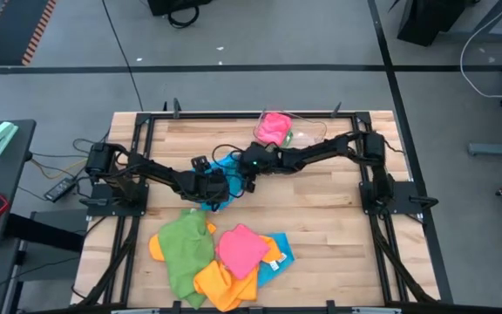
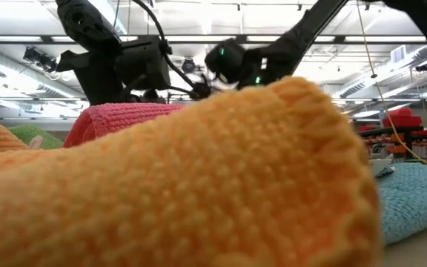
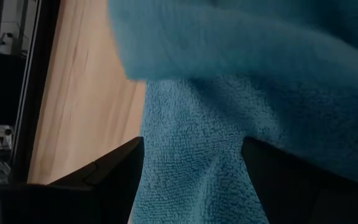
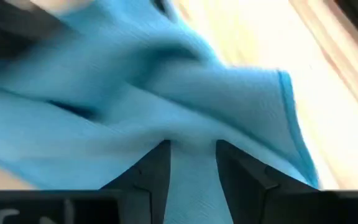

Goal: Fold microfiber towels
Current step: Fold the top blue towel

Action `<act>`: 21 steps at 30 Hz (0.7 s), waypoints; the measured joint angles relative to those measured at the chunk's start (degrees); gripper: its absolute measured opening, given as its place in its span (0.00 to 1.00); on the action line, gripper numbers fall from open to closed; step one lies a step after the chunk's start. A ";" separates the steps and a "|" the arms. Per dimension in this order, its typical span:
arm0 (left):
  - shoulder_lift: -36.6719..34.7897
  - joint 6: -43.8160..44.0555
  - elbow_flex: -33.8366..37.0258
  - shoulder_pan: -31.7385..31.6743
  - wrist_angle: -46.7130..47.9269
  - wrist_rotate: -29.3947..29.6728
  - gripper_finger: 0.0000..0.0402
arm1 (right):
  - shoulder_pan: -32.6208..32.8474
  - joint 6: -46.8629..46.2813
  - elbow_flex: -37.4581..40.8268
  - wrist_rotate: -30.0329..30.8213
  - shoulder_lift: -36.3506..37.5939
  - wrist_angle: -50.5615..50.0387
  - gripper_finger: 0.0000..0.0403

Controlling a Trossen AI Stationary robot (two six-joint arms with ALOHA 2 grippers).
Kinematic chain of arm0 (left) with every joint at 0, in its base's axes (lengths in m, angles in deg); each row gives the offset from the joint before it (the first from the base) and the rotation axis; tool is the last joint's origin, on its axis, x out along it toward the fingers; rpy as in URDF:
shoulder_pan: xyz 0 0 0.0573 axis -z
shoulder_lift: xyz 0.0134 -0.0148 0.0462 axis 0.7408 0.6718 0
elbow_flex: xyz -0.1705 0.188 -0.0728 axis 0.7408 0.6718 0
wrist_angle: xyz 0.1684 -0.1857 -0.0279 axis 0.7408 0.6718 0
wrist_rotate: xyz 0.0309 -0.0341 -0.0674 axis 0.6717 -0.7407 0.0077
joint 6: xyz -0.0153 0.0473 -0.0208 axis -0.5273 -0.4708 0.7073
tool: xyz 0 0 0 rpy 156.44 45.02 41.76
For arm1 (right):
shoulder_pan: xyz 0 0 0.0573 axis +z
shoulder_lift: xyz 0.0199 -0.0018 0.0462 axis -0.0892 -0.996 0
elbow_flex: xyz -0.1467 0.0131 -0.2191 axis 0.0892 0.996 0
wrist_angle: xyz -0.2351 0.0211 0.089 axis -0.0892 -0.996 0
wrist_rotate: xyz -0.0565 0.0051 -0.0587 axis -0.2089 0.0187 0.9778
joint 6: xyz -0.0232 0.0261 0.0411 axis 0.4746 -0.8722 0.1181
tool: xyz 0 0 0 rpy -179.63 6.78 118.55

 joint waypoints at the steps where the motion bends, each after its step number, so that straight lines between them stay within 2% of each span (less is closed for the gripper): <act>1: 0.00 0.61 -0.02 0.02 0.53 -0.06 0.71 | 0.10 0.99 0.30 -1.70 0.87 -1.79 0.33; 4: -0.11 2.10 -0.06 0.02 2.39 -0.12 0.71 | 0.02 0.56 1.84 -3.58 3.26 -7.70 0.32; 10: -0.11 2.81 -0.06 0.04 3.14 -0.04 0.71 | 0.21 -2.92 6.78 -2.41 7.25 -8.96 0.30; 13: -0.11 2.70 -0.04 0.04 2.57 -0.04 0.71 | -0.49 -2.29 8.45 0.37 6.71 -7.22 0.29; 21: -0.11 2.32 0.00 0.04 2.13 -0.07 0.71 | -1.78 -0.38 8.46 -0.77 1.82 -0.22 0.29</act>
